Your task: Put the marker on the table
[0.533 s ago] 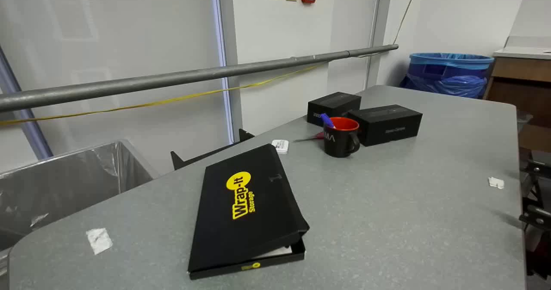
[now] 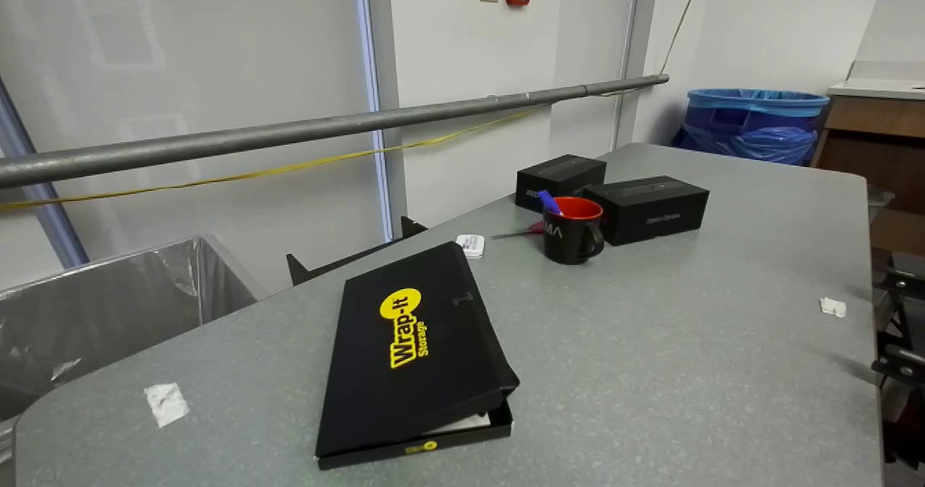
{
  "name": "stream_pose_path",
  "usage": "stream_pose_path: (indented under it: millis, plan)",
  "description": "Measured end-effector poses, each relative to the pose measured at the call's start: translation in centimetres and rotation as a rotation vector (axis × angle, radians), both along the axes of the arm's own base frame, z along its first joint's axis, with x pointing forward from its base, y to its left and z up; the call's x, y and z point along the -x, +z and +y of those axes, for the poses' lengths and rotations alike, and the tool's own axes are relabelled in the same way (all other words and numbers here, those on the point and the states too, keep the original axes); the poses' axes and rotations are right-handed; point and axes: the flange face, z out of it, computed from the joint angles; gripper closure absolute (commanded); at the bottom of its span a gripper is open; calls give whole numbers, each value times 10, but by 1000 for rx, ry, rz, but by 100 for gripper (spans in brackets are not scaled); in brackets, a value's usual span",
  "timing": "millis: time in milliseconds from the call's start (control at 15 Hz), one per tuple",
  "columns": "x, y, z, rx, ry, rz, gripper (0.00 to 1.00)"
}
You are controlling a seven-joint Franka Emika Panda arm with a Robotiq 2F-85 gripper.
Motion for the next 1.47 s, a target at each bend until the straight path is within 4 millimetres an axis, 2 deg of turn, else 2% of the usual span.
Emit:
stream_pose_path:
  millis: [133,267,533,733,867,1200,1467]
  plan:
    - [-11,-1,6,20,8,-32,0]
    - [-38,-10,21,31,18,-86,0]
    - [-101,-62,65,18,45,-132,0]
    - [-133,-98,89,10,63,-107,0]
    - [-142,-103,92,10,65,-97,0]
    - [-145,-100,91,12,66,-103,0]
    - [-162,-124,102,36,126,-87,0]
